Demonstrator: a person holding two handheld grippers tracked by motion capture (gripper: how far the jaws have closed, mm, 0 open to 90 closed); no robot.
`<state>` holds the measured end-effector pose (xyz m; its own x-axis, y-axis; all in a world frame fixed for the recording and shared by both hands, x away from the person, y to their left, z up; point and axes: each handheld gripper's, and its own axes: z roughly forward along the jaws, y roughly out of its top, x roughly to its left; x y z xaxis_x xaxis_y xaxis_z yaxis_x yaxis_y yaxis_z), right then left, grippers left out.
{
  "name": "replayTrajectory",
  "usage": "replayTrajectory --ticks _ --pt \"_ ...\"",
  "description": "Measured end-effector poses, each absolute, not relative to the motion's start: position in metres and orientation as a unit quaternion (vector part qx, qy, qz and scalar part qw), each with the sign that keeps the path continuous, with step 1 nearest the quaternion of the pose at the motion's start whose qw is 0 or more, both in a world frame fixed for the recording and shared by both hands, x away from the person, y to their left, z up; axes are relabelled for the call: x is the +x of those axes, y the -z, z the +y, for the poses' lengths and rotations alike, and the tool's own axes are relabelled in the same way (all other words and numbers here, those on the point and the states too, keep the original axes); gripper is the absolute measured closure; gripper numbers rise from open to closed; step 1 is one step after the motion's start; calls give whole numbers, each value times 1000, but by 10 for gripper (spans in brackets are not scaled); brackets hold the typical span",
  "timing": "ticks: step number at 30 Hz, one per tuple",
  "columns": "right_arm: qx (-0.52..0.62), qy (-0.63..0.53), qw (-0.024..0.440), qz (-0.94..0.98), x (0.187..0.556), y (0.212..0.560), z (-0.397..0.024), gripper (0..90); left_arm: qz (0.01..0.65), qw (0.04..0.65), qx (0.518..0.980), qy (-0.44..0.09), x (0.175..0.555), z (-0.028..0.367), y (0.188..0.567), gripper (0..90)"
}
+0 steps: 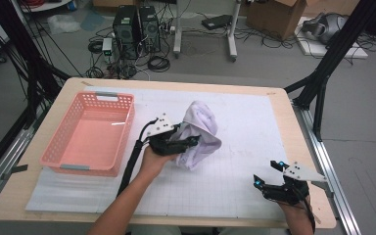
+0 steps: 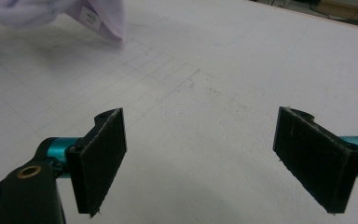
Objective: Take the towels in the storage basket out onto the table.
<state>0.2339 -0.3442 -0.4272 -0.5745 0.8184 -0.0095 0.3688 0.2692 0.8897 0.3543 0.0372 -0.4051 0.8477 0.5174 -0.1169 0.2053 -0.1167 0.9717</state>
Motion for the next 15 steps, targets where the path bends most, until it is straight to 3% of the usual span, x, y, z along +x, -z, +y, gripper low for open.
replayTrajectory --ticks 11,15 --pt "393 -459 244 758 235 429 -346 161 282 553 776 -110 366 14 437 447" --pt "394 -459 242 759 235 429 -346 161 298 548 773 -115 365 14 436 344"
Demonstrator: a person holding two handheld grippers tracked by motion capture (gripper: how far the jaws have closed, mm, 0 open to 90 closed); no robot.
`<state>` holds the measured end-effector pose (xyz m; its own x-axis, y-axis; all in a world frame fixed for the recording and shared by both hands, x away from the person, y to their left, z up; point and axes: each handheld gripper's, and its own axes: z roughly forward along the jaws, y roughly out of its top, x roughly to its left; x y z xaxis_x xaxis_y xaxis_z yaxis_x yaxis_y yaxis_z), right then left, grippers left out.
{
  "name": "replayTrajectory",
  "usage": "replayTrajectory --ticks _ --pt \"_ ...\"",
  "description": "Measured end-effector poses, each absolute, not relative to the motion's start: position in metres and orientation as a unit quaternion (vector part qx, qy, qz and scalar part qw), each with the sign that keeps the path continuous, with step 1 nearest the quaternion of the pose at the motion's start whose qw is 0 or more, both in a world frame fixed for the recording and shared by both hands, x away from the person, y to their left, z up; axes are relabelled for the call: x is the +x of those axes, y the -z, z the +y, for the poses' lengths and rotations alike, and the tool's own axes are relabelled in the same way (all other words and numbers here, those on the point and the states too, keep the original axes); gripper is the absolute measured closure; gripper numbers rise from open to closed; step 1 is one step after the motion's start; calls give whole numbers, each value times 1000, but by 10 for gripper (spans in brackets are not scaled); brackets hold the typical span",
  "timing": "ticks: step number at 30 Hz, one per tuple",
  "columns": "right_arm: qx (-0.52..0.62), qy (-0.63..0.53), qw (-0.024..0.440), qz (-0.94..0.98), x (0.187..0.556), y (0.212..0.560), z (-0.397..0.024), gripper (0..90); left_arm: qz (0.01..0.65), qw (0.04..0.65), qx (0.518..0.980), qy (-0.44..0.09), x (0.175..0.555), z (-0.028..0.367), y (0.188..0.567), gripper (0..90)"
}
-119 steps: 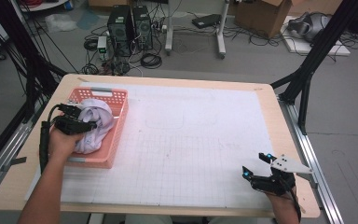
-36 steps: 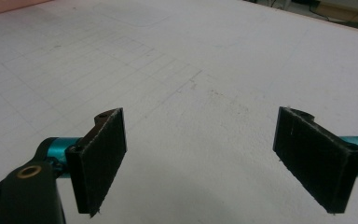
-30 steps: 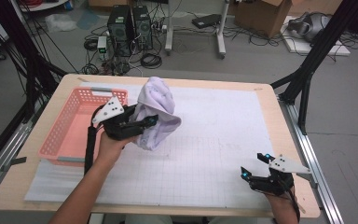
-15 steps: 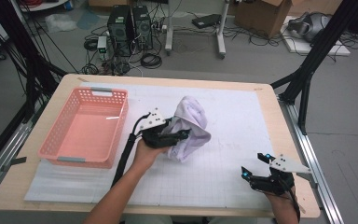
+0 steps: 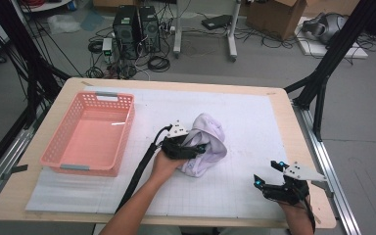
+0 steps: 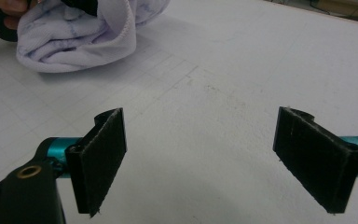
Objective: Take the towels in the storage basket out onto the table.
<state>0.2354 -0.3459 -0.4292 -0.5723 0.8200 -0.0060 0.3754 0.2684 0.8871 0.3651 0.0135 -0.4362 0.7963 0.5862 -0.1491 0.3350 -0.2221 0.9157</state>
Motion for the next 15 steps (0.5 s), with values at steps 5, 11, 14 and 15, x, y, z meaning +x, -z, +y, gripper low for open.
replayTrajectory --ticks 5,11,14,15 --pt "395 -458 241 759 236 430 -346 161 311 559 758 -125 360 28 419 209" --pt "396 -458 243 758 237 430 -345 161 323 583 725 -173 340 63 410 198" --pt "398 -457 243 758 237 430 -345 161 327 578 729 -166 328 79 418 178" --pt "401 -457 242 756 238 431 -344 161 326 578 729 -164 324 83 420 177"
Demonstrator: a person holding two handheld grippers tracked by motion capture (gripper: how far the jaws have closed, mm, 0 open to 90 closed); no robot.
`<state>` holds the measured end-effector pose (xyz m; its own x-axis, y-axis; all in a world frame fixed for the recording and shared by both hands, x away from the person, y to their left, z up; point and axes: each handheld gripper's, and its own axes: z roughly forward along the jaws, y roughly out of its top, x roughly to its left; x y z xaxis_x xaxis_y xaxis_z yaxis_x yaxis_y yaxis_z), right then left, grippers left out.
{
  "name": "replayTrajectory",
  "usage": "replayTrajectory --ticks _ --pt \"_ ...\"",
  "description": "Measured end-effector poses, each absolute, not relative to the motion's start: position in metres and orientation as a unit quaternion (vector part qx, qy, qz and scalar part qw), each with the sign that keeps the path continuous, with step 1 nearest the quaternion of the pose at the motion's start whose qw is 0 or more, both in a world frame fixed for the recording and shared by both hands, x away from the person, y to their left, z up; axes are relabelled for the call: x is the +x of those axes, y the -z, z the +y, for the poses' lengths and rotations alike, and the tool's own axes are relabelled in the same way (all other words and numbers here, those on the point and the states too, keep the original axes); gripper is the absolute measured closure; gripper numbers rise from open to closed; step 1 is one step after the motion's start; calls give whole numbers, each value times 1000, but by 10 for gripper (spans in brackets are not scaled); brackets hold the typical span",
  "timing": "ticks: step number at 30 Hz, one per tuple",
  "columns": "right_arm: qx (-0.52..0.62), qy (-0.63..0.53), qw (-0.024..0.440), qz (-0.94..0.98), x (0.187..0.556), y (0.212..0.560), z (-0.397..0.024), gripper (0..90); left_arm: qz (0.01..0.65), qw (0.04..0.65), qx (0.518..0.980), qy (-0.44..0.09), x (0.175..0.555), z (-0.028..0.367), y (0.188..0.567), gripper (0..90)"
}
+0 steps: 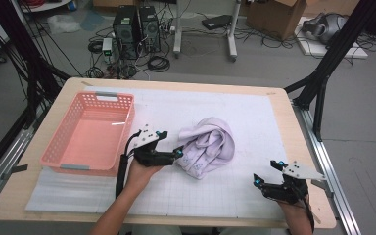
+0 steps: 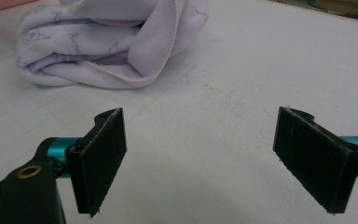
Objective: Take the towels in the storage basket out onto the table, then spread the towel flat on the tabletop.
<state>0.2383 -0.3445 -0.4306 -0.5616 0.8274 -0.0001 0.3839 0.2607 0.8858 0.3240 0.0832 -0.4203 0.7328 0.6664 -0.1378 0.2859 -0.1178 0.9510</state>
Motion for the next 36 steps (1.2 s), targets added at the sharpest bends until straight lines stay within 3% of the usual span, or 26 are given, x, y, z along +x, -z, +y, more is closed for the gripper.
replayTrajectory --ticks 20,34,36 --pt "412 -444 242 758 256 435 -340 170 330 577 725 -179 306 109 437 184" --pt "416 -441 238 759 261 435 -335 172 321 580 728 -174 306 105 438 225" --pt "412 -440 233 763 265 435 -329 215 320 578 731 -168 307 103 439 237"
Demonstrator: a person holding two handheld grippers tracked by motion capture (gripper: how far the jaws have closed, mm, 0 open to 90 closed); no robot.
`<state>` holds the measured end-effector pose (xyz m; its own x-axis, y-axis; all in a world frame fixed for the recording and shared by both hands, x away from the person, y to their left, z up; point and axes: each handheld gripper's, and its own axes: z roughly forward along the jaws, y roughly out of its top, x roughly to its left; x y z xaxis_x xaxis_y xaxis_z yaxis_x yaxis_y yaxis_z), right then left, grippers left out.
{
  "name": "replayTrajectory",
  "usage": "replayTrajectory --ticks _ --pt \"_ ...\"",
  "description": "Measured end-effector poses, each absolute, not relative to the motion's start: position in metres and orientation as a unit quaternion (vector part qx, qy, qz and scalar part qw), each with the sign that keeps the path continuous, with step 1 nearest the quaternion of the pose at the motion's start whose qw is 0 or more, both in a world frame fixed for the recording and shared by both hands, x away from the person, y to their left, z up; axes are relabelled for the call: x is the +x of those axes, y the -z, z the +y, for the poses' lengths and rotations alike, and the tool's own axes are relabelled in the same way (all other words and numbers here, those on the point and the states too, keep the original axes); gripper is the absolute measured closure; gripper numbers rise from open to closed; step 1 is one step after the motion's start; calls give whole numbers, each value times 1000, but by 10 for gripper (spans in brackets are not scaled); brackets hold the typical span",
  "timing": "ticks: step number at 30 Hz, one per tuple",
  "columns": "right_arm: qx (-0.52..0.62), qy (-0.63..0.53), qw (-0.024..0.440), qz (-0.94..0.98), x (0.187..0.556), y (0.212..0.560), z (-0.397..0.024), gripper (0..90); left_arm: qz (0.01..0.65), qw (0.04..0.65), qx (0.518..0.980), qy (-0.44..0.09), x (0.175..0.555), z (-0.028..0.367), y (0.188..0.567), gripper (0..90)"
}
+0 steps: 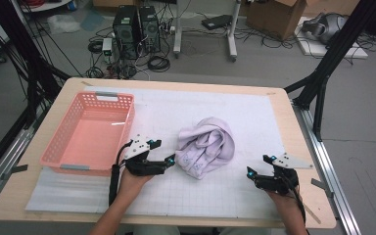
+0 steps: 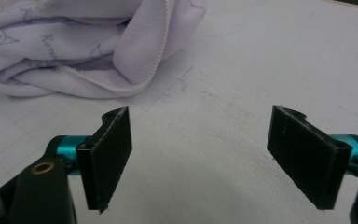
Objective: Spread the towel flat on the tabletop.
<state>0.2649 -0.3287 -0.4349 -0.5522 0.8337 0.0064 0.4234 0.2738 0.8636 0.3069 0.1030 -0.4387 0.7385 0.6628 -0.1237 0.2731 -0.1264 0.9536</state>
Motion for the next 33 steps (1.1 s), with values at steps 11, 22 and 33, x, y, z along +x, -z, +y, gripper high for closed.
replayTrajectory --ticks 11,22,33 --pt "393 -450 179 781 296 434 -290 361 307 560 756 -144 315 74 441 273" --pt "401 -436 159 790 308 434 -287 872 298 515 798 -100 327 52 444 536" --pt "426 -394 194 791 269 427 -322 875 265 498 817 -122 316 62 435 807"
